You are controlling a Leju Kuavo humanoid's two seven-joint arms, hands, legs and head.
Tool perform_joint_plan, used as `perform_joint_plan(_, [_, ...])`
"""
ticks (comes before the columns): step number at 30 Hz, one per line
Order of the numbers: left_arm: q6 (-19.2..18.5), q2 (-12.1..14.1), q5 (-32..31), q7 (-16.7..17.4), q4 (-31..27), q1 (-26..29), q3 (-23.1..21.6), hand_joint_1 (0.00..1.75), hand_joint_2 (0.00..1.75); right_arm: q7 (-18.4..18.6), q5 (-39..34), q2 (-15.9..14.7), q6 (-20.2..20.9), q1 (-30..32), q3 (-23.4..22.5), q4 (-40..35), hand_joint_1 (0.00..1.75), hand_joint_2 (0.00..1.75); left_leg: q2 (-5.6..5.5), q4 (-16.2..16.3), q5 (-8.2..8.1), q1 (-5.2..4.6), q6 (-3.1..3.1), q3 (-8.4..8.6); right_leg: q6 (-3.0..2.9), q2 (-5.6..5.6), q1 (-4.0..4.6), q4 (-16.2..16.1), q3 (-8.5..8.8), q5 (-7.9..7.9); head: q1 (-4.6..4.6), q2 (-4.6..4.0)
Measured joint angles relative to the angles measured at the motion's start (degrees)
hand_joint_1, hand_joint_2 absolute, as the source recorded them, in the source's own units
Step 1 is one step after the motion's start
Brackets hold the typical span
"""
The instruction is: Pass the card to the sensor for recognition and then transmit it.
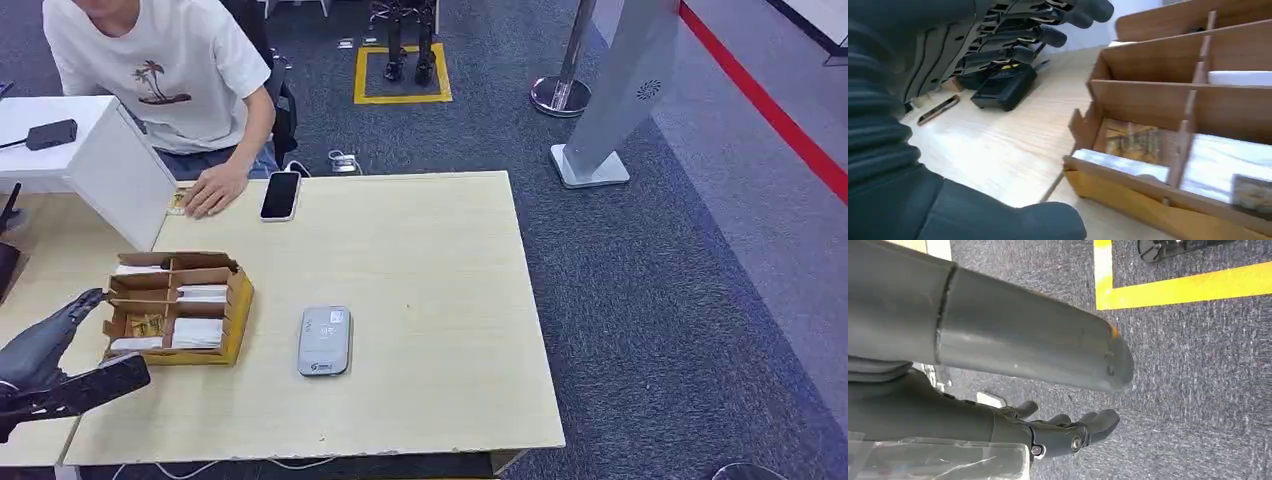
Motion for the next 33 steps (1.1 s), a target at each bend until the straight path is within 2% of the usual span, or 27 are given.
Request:
perform_joint_plan(12, [-0.4, -2.0, 0.5, -0.1, 2.6, -4.4, -4.9, 0.00, 1.75, 0.3, 1.1, 0.0, 0.0, -0.2, 0.0, 0.0, 0.00, 0.00, 0.02, 0.0, 0.00, 0.00, 0.00, -0.01, 0.00, 0.02, 0.00, 0.0, -0.02, 0.00, -0.02, 0.00])
perform_joint_plan(28, [0.2, -1.8, 2.1, -0.5, 3.3, -5.3, -7.4, 0.00, 1.75, 0.5, 1.8, -0.1, 0.0, -0.5, 0.0, -0.1, 0.00, 0.00, 0.02, 0.0, 0.00, 0.00, 0.00, -0.02, 0.00, 0.02, 0.00, 0.0, -0.02, 0.00, 0.00, -0.02])
perform_joint_plan(33, [0.2, -0.8, 2.6, 0.1, 3.3, -5.2, -7.4, 0.00, 1.75, 0.6, 2.3, -0.1, 0.1, -0.5, 0.0, -0.1, 0.00, 0.00, 0.02, 0.0, 0.00, 0.01, 0.00, -0.02, 0.00, 0.02, 0.00, 0.0, -0.02, 0.00, 0.00, -0.02])
